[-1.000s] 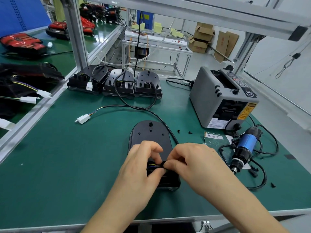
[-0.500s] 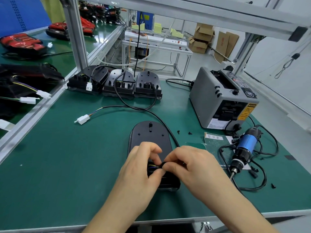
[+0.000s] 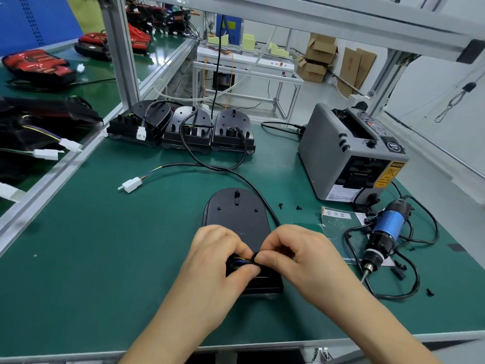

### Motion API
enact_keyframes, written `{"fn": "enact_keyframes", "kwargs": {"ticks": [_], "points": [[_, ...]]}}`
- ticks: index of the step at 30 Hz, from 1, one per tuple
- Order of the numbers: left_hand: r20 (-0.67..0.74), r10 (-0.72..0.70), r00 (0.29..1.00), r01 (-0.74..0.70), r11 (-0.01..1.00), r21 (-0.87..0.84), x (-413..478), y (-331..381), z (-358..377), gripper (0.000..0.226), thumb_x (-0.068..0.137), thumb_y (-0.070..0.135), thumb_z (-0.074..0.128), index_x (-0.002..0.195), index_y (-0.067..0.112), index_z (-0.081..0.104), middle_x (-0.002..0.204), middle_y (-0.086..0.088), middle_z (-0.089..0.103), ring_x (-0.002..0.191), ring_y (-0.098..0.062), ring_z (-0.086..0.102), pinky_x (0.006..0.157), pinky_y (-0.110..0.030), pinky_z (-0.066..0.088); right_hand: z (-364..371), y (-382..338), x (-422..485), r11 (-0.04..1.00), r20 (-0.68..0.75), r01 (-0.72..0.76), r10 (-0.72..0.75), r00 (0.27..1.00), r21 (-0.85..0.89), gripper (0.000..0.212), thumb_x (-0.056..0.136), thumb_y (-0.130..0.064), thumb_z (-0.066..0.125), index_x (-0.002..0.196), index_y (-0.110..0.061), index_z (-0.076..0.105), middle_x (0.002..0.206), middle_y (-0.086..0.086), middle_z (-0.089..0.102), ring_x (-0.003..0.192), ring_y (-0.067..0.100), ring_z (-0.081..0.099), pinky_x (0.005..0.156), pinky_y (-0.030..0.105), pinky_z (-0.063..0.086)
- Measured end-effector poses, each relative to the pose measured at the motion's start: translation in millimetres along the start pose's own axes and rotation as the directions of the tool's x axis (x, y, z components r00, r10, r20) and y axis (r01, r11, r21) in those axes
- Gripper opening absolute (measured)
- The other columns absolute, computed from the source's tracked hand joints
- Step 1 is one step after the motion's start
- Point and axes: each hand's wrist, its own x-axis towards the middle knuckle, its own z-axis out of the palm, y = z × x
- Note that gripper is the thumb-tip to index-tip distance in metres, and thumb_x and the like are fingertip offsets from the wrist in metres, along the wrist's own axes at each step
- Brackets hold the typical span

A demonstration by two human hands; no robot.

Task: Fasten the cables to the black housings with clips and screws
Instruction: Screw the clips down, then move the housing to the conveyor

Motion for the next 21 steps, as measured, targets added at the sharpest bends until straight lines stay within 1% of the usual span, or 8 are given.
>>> {"fn": "enact_keyframes", "kwargs": {"ticks": [2, 4, 6, 10, 12, 15, 17, 21], "points": [[0.001, -0.003, 1.000, 0.003, 1.000, -0.006, 0, 0, 0, 0.029, 0.073, 0.021, 0.078, 0.072, 0.037, 0.053, 0.087, 0.019, 0.053, 0.106, 0.004, 0.039, 0.084, -0.004, 0.027, 1, 1, -1, 0.999, 0.000, -0.005, 0.005, 1.000, 0.053, 0.015, 0.076, -0.031, 0.074, 0.069, -0.034, 0.060, 0.070, -0.014, 0.057, 0.076, 0.002, 0.052, 0.064, 0.012, 0.036], [0.011, 0.000, 1.000, 0.000, 1.000, -0.023, 1, 0, -1, 0.027, 0.073, 0.020, 0.078, 0.072, 0.034, 0.055, 0.088, 0.019, 0.053, 0.107, 0.003, 0.040, 0.085, -0.004, 0.027, 2, 2, 0, 0.998, -0.010, 0.001, 0.000, 1.000, 0.067, 0.013, 0.077, -0.031, 0.074, 0.070, -0.031, 0.062, 0.071, -0.013, 0.058, 0.076, 0.003, 0.053, 0.065, 0.014, 0.037], [0.024, 0.011, 1.000, -0.010, 0.999, -0.039, 1, 0, -1, 0.022, 0.074, 0.021, 0.077, 0.073, 0.031, 0.058, 0.092, 0.020, 0.052, 0.109, 0.002, 0.040, 0.086, -0.004, 0.027, 4, 2, 1, 0.999, -0.022, 0.013, -0.013, 1.000, 0.034, 0.010, 0.078, -0.032, 0.072, 0.073, -0.027, 0.065, 0.072, -0.015, 0.057, 0.077, 0.003, 0.052, 0.066, 0.014, 0.037], [0.015, 0.025, 1.000, -0.024, 0.998, -0.049, 2, 0, -1, 0.011, 0.070, 0.030, 0.066, 0.074, 0.030, 0.056, 0.096, 0.020, 0.050, 0.109, 0.002, 0.039, 0.086, -0.004, 0.026, 4, 2, -1, 1.000, -0.023, 0.010, -0.010, 1.000, -0.012, 0.009, 0.079, -0.034, 0.071, 0.075, -0.029, 0.065, 0.072, -0.016, 0.055, 0.077, 0.002, 0.051, 0.068, 0.017, 0.038], [0.002, 0.026, 1.000, -0.025, 0.999, -0.048, 1, 0, 1, 0.010, 0.070, 0.030, 0.066, 0.074, 0.029, 0.056, 0.091, 0.019, 0.052, 0.108, 0.002, 0.040, 0.086, -0.004, 0.027, 2, 2, -3, 0.998, -0.016, 0.002, -0.001, 1.000, 0.061, 0.011, 0.079, -0.028, 0.073, 0.072, -0.031, 0.065, 0.071, -0.016, 0.058, 0.077, 0.002, 0.053, 0.066, 0.013, 0.037], [-0.004, 0.040, 0.999, -0.040, 0.999, -0.034, -1, 0, 1, 0.010, 0.072, 0.029, 0.065, 0.077, 0.029, 0.057, 0.090, 0.020, 0.052, 0.109, 0.001, 0.039, 0.087, -0.005, 0.027, 1, 3, -6, 0.983, -0.007, -0.022, 0.024, 1.000, 0.182, 0.026, 0.079, -0.019, 0.073, 0.068, -0.040, 0.062, 0.077, -0.016, 0.061, 0.079, 0.002, 0.056, 0.067, 0.011, 0.039], [0.015, 0.062, 0.998, -0.062, 0.998, -0.032, -2, -1, 0, 0.008, 0.073, 0.027, 0.065, 0.078, 0.026, 0.059, 0.094, 0.019, 0.052, 0.112, -0.003, 0.039, 0.088, -0.005, 0.027, 3, 3, -7, 0.986, -0.015, 0.000, 0.003, 1.000, 0.169, 0.029, 0.081, -0.017, 0.072, 0.068, -0.040, 0.058, 0.074, -0.014, 0.059, 0.078, 0.005, 0.055, 0.069, 0.016, 0.042], [0.012, 0.085, 0.996, -0.084, 0.996, -0.040, -2, -1, -2, 0.005, 0.076, 0.025, 0.064, 0.079, 0.022, 0.062, 0.093, 0.018, 0.053, 0.112, -0.002, 0.038, 0.089, -0.006, 0.027, 6, 2, -10, 0.983, -0.029, 0.013, -0.008, 1.000, 0.182, 0.020, 0.082, -0.019, 0.070, 0.071, -0.032, 0.060, 0.076, -0.011, 0.057, 0.076, 0.011, 0.054, 0.072, 0.031, 0.046]]}}
